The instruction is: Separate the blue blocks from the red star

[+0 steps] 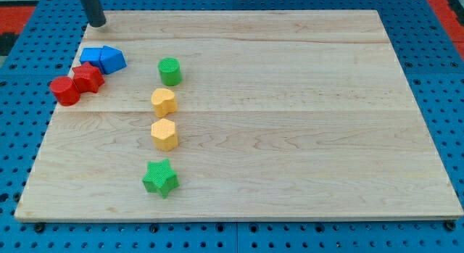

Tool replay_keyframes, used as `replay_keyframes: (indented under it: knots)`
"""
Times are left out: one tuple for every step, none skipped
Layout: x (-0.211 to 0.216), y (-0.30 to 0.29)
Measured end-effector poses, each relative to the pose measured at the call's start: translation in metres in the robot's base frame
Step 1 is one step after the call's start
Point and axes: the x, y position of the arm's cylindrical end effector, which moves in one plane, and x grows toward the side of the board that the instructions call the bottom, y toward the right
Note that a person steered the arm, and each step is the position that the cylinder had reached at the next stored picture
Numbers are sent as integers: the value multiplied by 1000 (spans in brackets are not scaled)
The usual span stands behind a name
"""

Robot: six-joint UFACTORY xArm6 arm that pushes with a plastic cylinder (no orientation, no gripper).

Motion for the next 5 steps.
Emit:
replay_keyframes:
  knots:
    - [5, -30]
    - [16, -30]
    - [79, -30]
    - [130, -30]
    - [131, -3]
